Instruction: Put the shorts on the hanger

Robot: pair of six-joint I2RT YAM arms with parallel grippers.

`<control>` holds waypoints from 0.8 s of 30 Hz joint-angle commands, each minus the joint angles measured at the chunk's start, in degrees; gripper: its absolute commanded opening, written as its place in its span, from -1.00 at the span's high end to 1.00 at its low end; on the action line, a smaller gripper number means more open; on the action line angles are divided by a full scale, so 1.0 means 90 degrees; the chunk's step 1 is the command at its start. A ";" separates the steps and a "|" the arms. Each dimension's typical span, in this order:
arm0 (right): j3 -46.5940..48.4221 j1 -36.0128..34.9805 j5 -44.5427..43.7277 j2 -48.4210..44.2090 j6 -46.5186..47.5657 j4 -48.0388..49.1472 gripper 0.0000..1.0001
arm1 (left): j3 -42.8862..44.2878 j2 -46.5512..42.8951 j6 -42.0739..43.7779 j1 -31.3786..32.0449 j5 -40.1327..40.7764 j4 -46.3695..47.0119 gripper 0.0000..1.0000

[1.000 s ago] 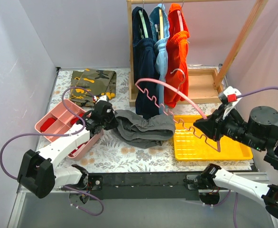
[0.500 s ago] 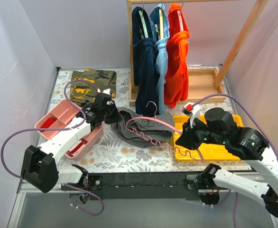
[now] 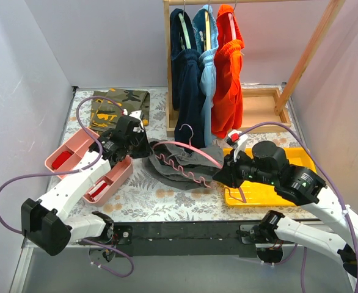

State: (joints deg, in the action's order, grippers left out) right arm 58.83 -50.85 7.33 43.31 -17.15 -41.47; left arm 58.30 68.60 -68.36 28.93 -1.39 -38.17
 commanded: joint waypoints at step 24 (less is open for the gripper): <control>-0.3196 -0.1459 -0.1488 -0.0008 0.0264 0.6229 0.97 | -0.0060 -0.2092 0.0573 0.1874 0.0341 0.1045 -0.07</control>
State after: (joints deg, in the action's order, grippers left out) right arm 29.71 -63.18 -3.60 43.00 -15.68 2.63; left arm 61.32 56.86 -67.09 45.52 8.40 -39.70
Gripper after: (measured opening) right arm 0.206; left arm 0.507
